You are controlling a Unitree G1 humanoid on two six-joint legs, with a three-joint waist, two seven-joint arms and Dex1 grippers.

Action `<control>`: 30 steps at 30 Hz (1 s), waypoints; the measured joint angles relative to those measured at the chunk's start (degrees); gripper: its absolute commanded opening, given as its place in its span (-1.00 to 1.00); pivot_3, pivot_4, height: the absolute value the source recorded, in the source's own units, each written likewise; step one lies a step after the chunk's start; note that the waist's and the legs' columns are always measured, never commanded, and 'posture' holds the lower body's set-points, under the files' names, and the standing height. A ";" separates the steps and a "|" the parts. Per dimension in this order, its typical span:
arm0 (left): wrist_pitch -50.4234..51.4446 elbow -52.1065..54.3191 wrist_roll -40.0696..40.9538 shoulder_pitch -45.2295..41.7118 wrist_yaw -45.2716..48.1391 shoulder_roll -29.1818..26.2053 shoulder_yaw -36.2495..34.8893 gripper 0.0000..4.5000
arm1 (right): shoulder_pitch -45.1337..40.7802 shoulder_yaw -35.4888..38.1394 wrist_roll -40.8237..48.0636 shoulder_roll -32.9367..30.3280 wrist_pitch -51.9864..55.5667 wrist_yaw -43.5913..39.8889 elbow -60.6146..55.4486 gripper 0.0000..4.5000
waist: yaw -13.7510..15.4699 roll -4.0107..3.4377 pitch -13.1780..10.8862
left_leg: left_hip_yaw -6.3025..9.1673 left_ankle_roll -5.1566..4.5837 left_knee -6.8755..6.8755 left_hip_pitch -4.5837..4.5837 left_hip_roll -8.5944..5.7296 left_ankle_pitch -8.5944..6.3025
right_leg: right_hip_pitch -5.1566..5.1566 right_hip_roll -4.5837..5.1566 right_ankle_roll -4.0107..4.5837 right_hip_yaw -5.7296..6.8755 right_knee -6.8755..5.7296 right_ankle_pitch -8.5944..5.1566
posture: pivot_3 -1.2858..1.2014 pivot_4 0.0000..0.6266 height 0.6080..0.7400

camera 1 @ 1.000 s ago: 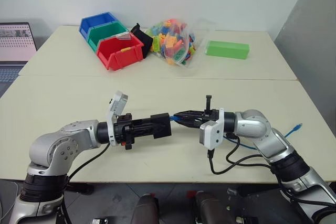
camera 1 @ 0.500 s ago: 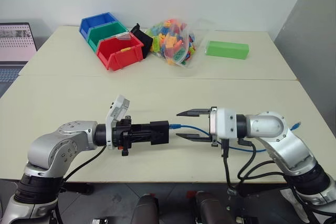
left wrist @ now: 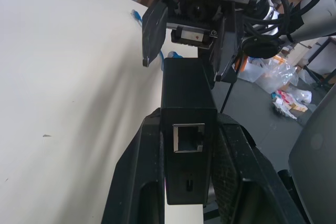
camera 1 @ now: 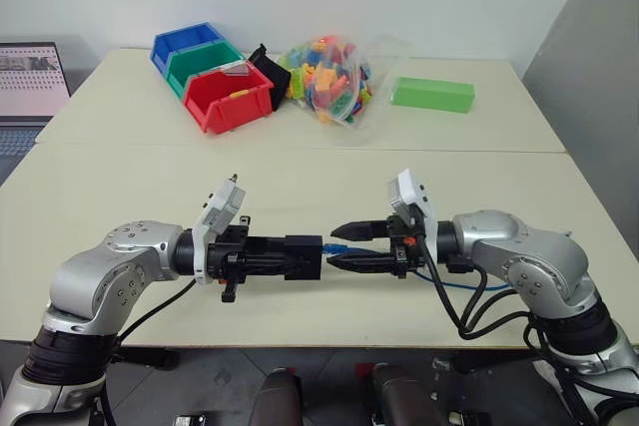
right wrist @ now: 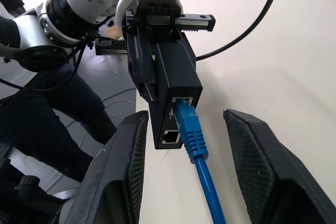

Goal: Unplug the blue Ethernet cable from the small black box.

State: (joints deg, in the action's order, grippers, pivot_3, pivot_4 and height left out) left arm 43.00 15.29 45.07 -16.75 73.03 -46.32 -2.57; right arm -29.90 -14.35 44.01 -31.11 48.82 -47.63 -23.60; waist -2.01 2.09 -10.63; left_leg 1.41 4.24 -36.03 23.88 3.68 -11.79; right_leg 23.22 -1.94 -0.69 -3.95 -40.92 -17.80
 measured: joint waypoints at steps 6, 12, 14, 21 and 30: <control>0.00 0.15 -0.14 0.00 0.08 0.00 0.01 -0.65 | -0.03 -0.02 0.13 1.48 1.26 -0.45 1.56 0.06 | 0.01 0.00 0.00 | 0.00 0.00 0.00 0.01 0.00 0.00 | 0.00 0.00 0.00 0.01 0.00 0.00 | 0.03 -0.52 1.00; -0.01 0.29 -0.55 0.01 0.10 -0.01 0.02 -0.65 | -0.13 0.12 0.61 2.37 3.05 -1.19 1.96 -0.02 | 0.00 0.00 0.00 | 0.00 0.00 0.00 0.01 0.00 0.00 | 0.00 0.00 0.00 0.01 0.00 0.00 | 0.03 -0.52 1.00; -0.01 0.43 -0.81 0.02 0.10 -0.01 0.02 -0.65 | -0.21 0.18 0.61 2.54 3.24 -1.28 2.11 -0.10 | 0.00 0.00 0.00 | 0.01 0.00 0.00 0.01 0.00 0.00 | 0.00 0.00 -0.01 0.01 0.00 0.00 | 0.03 -0.52 1.00; -0.05 1.00 -1.30 0.32 0.26 -0.14 0.04 -0.65 | -0.52 0.29 0.64 2.81 3.74 -2.33 2.40 -0.81 | 0.00 0.00 0.00 | 0.01 0.00 0.01 0.01 0.00 0.00 | 0.01 0.00 -0.01 0.02 0.01 0.00 | 0.03 -0.52 1.00; -1.09 2.60 -1.50 1.47 1.51 -0.89 0.13 -0.65 | -0.57 0.30 1.30 2.45 5.03 -4.77 2.45 -0.98 | -0.01 -0.01 0.00 | 0.00 0.00 0.01 0.01 0.00 0.00 | 0.01 0.00 -0.01 0.02 0.02 0.00 | 0.03 -0.52 1.00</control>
State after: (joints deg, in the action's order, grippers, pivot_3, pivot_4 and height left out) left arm 41.91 17.89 43.56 -15.28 74.54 -47.21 -2.44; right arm -30.47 -14.05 45.30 -28.66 53.85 -52.40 -21.15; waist -2.02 2.08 -10.64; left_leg 1.41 4.24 -36.01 23.89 3.69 -11.79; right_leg 23.23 -1.94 -0.70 -3.93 -40.90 -17.80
